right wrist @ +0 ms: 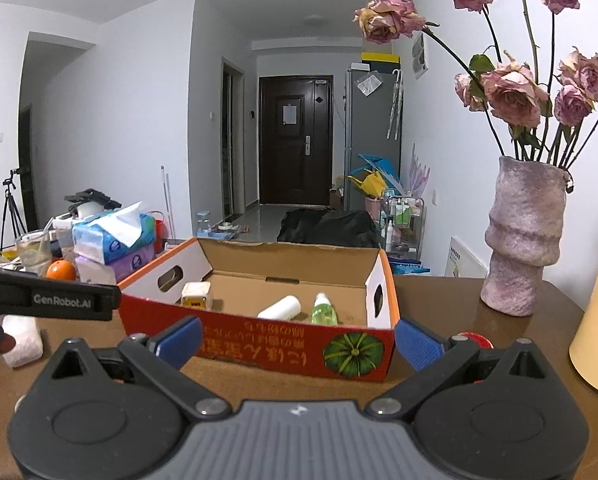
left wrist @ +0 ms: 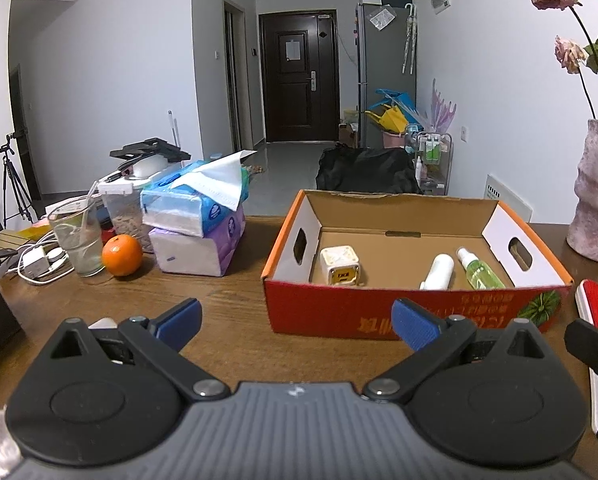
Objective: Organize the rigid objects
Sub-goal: 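Withdraw both tools from the box back over the table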
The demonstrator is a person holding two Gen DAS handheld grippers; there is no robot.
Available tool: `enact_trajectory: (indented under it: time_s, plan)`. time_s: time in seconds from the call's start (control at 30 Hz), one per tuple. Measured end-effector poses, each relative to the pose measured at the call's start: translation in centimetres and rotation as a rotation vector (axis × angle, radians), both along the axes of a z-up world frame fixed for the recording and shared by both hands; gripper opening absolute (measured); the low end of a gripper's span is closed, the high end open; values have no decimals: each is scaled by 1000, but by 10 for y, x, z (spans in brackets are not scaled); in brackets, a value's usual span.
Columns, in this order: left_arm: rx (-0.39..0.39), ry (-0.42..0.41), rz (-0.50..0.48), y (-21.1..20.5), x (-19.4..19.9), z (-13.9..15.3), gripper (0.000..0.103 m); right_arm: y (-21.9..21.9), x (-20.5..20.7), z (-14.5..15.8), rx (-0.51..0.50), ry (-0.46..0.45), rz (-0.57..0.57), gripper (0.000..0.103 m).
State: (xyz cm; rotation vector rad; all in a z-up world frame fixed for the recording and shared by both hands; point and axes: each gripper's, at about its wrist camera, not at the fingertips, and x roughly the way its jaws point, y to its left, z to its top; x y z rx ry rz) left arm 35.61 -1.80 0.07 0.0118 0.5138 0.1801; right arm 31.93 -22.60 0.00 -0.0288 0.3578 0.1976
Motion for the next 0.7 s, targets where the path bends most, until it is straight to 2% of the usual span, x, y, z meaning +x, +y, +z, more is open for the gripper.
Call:
enact_trajectory:
  time_s: [0.7]
  plan:
    - [37,45,-4,7,-69,-15,103,0,-58,-19,-3,53,-28,103]
